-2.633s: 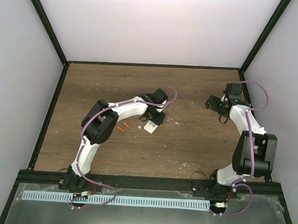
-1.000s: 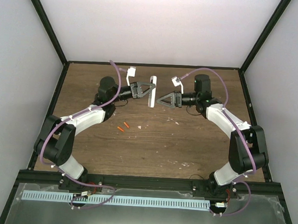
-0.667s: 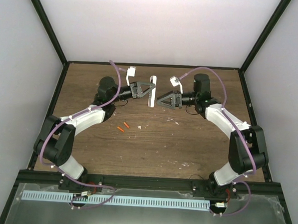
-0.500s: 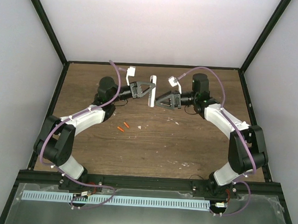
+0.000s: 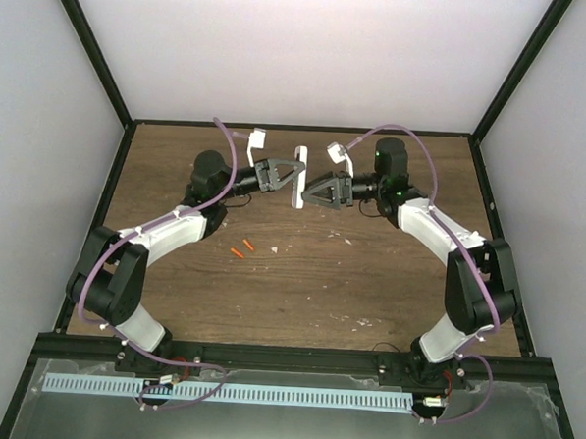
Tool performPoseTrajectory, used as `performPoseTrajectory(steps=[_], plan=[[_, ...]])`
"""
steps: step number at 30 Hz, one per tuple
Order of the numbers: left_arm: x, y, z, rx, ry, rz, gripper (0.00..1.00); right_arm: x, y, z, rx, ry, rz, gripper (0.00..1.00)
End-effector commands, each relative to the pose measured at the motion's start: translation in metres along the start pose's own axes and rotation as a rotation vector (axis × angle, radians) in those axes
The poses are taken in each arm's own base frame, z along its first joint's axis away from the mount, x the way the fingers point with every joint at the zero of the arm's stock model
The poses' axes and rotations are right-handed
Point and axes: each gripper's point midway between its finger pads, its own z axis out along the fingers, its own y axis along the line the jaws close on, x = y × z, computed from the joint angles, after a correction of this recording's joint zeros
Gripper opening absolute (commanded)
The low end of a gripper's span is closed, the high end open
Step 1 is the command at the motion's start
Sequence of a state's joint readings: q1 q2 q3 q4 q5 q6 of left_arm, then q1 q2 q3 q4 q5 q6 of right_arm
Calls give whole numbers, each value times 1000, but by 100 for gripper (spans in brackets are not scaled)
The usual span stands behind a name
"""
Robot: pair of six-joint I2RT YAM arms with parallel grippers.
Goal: Load the batteries into the remote control
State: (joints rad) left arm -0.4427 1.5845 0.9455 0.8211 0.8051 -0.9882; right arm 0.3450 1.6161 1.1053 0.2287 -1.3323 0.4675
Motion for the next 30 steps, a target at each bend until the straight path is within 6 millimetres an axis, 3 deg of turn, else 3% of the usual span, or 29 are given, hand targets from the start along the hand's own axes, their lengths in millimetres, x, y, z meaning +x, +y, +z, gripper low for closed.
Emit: performPoseTrajectory(steps=[1,17,30], plan=[[-11,-14,-1,29,-33,48,24,-10,10,7,-48,16,-45,86],[-13,-13,0,32,-35,42,23,-6,11,11,-74,31,-43,78],[-13,-13,2,37,-27,43,23,-2,11,12,-83,38,-43,64]])
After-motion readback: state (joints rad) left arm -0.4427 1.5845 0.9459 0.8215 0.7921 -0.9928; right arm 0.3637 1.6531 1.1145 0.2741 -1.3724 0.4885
